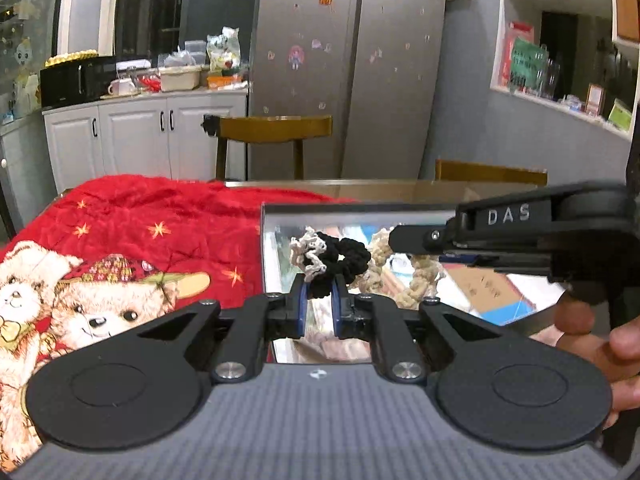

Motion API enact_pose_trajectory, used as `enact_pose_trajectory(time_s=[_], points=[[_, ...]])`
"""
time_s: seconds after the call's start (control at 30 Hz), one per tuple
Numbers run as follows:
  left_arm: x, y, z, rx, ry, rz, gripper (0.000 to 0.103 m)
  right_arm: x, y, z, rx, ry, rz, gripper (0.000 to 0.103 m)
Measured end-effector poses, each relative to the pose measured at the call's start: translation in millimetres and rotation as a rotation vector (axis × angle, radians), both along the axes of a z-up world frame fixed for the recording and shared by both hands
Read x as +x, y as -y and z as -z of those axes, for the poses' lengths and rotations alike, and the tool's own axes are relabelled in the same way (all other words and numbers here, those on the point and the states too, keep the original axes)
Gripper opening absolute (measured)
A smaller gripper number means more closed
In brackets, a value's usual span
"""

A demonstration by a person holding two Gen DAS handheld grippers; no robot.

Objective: Organize objects
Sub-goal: 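Carry the black scrunchie over the black box and lower it inside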

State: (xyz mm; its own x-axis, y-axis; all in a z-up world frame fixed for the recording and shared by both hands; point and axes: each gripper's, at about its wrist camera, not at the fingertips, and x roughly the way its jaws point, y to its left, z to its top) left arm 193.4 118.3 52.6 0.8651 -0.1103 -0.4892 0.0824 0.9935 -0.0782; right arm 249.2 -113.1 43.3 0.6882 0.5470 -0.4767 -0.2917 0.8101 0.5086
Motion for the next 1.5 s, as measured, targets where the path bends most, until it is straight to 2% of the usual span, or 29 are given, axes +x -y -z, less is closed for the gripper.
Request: enact_pose_trajectory(time_s=[0.17,0.67,1.5], points=[[10.5,0.8,15.2,0.002,-0.046,-0.006,0.014,6.9,-1.9,12.8,-0.021,-0.05,0.006,0.015],[21.8,6.0,35.1,0.033,-0.107,0.0,0.014,13.9,-6.8,24.6,-0.026,-0.101,-0.009,0.015],[28.1,-2.9,34.3,-0.023,-0.146,0.01,0.015,11.2,-10.1,25.7,-0.04,-0.105,-0.017,0.015]])
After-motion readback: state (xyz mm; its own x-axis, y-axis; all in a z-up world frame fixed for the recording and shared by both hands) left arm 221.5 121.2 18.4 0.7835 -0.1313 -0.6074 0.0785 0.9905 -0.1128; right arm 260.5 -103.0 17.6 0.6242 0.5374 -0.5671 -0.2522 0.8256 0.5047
